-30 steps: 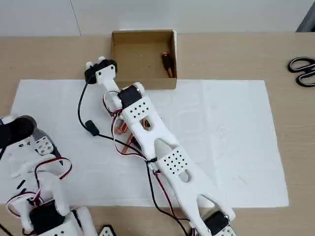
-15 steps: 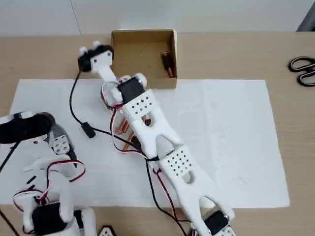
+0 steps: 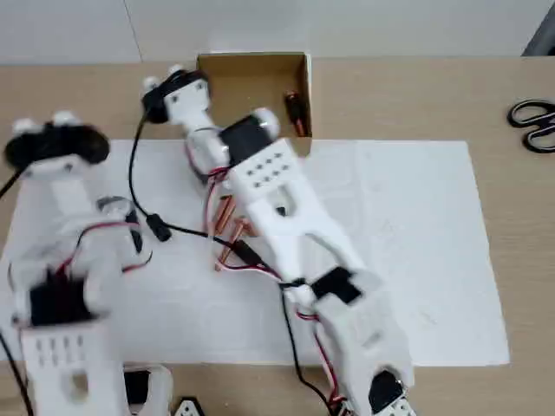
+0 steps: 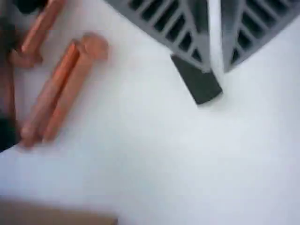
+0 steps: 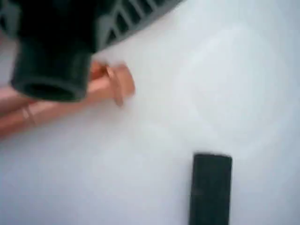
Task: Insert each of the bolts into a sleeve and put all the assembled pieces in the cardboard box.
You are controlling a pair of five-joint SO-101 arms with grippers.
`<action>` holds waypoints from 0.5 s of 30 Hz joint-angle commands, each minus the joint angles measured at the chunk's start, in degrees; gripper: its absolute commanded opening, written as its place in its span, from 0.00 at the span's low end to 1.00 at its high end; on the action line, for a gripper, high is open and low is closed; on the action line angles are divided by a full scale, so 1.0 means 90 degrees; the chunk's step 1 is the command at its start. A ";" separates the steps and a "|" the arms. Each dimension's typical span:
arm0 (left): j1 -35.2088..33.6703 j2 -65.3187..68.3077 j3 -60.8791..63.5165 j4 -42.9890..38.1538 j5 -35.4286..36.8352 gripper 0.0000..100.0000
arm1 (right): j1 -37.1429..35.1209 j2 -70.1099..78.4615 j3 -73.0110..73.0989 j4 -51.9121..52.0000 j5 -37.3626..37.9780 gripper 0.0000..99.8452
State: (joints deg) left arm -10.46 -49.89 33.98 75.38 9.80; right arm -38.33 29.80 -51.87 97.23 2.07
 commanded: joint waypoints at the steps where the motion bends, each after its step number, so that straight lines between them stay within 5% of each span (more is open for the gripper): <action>1: 0.0440 0.1162 -0.0708 0.0322 0.0010 0.01 | 0.0396 -0.1695 0.0908 0.0024 0.0020 0.00; 15: 0.2335 0.4376 -0.2505 0.0410 0.0010 0.01 | 0.2261 -0.5651 0.4640 -0.0249 0.0000 0.00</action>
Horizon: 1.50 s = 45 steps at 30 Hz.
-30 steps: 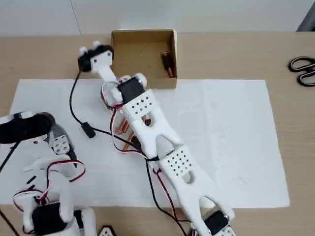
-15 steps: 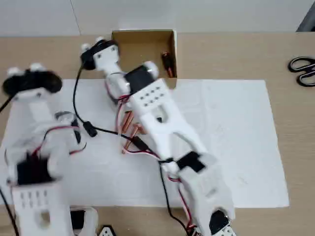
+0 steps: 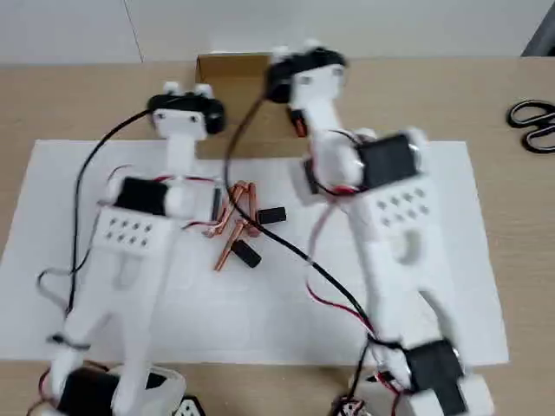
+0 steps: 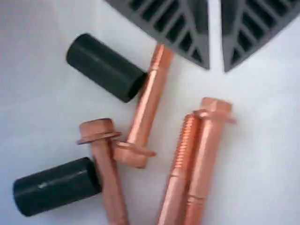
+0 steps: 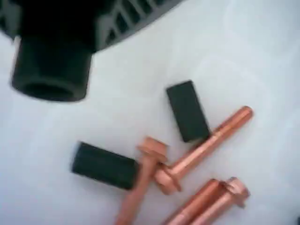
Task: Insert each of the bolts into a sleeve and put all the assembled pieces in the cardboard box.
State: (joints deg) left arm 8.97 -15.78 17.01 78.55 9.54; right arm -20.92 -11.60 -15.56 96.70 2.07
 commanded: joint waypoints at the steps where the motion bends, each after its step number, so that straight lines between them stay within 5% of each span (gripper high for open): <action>1: 0.0234 0.0869 -0.0825 0.0137 0.0039 0.01 | 0.0425 -0.1372 0.0967 -0.0288 0.0000 0.00; 9: 0.0342 0.3292 -0.3267 0.1504 0.0049 0.02 | 0.1050 -0.4205 0.4620 -0.1656 0.0020 0.00; 15: 0.0381 0.4562 -0.4938 0.1973 0.0039 0.14 | 0.1353 -0.6549 0.7023 -0.2212 0.0010 0.00; 21: 0.0361 0.5529 -0.5924 0.2022 -0.0098 0.15 | 0.1958 -0.8542 0.8567 -0.2164 0.0010 0.00; 31: 0.0342 0.6730 -0.6764 0.2022 -0.0303 0.15 | 0.2926 -0.9714 0.8850 -0.1988 0.0039 0.00; 45: 0.0107 0.7902 -0.7985 0.2383 -0.0342 0.15 | 0.2965 -0.9714 0.8840 -0.1958 0.0039 0.00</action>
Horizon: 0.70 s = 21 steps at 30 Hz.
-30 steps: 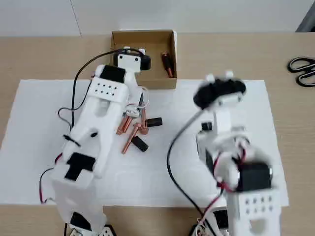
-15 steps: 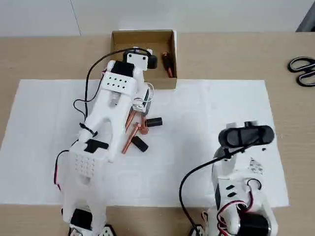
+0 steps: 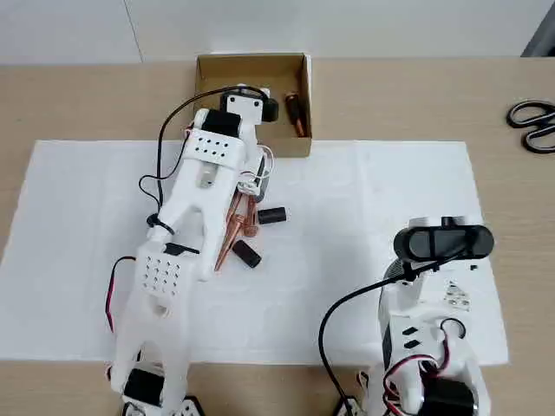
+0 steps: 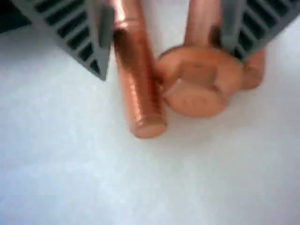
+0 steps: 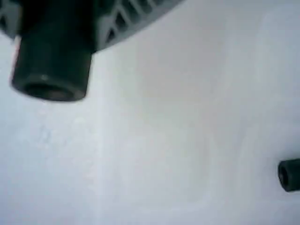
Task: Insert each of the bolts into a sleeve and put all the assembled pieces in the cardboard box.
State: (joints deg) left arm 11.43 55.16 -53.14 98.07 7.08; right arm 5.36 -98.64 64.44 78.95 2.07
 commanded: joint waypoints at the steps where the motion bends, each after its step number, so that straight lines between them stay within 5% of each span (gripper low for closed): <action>1: -0.0234 0.0020 -0.0210 0.0244 -0.0166 0.15 | 0.0044 -0.0044 -0.0049 0.0015 0.0039 0.00; 21: -0.0889 0.0000 -0.0210 0.0254 -0.0313 0.15 | 0.0044 -0.0044 -0.0049 0.0015 0.0020 0.00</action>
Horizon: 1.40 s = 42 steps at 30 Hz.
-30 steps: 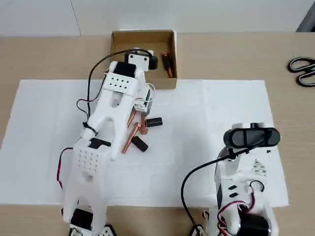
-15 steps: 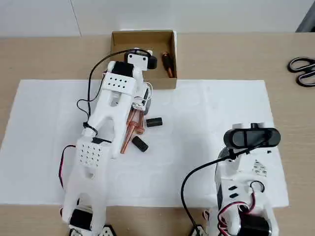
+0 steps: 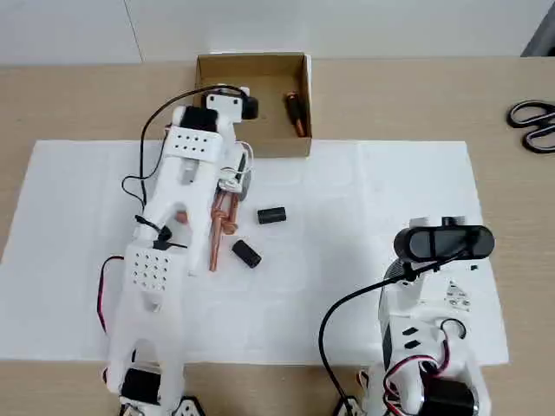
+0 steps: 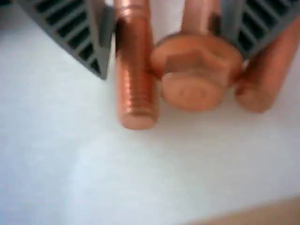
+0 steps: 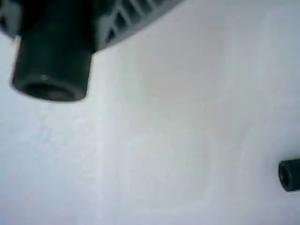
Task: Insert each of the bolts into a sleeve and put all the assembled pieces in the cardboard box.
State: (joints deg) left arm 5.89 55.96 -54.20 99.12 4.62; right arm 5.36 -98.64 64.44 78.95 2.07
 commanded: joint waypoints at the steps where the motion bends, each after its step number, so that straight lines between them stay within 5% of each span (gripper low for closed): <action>1: -0.0283 -0.0088 -0.0103 0.0137 -0.0039 0.15 | 0.0044 -0.0044 -0.0049 0.0015 0.0020 0.00; 18: -0.0039 -0.2090 0.0640 0.0137 0.0010 0.15 | 0.0044 -0.0044 -0.0049 0.0015 0.0020 0.00; 42: -0.0068 -0.1514 0.0923 0.0098 -0.0029 0.08 | 0.0044 -0.0044 -0.0049 0.0024 0.0020 0.00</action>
State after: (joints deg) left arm 5.01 42.77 -45.41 99.47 4.53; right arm 5.45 -98.64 64.44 78.95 2.07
